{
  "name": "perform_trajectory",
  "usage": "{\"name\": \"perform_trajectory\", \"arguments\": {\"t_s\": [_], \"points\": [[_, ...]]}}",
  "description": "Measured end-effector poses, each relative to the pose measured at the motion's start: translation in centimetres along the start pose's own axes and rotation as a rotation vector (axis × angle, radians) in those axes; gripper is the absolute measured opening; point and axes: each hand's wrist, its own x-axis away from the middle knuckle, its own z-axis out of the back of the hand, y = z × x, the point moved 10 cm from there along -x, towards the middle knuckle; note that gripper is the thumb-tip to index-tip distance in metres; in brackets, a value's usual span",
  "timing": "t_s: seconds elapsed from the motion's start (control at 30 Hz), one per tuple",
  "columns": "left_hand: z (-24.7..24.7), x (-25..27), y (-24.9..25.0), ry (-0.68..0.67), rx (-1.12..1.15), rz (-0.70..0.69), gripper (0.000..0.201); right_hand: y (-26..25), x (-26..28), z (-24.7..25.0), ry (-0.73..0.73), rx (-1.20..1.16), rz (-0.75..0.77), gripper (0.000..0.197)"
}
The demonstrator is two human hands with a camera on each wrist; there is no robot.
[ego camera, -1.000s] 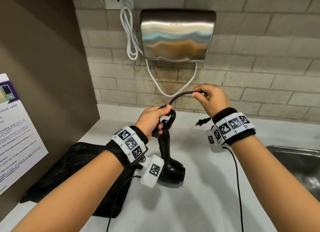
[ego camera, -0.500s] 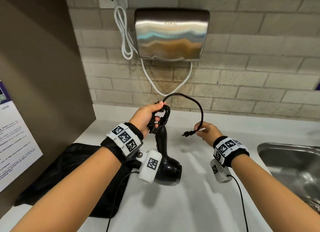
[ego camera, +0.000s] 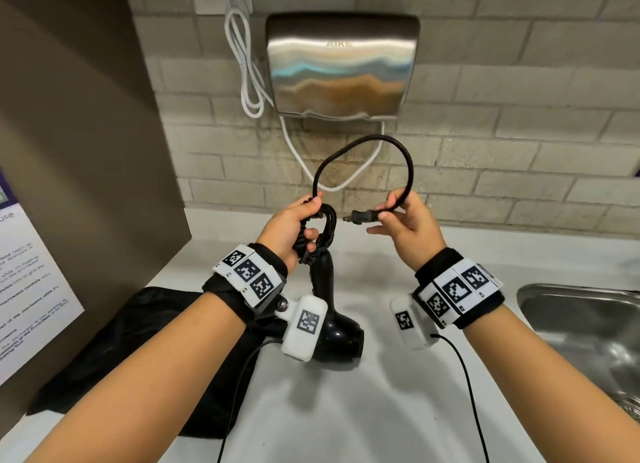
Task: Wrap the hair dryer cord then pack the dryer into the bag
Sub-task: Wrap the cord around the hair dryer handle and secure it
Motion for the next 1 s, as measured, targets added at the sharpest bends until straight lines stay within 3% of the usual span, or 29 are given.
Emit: {"name": "perform_trajectory", "arguments": {"t_s": [0.27,0.43,0.57,0.67,0.83,1.0], "points": [[0.0,0.5,0.5,-0.028,0.001,-0.011,0.014,-0.9,0.9,-3.8,-0.118,0.05,0.072,0.038],[0.2,0.7,0.5,-0.018,0.02,-0.016,0.014,-1.5,1.5,-4.7,-0.095,0.183,0.182,0.038],[0.5,0.9,0.5,-0.003,0.017,-0.035,0.015,-2.7,1.8,-5.7,-0.122,0.341,0.313,0.025],[0.3,1.0,0.7,-0.017,0.02,-0.042,0.016,-2.1,1.9,-5.8,-0.127,0.333,0.263,0.031],[-0.6,1.2,0.3,-0.053,-0.003,-0.023,0.015,-1.3,1.4,-5.7,-0.073,0.4,0.215,0.014],[-0.7,1.4,0.1,-0.061,0.013,-0.006,0.018,-1.1,0.4,-4.6,0.077,0.39,0.167,0.029]]}}
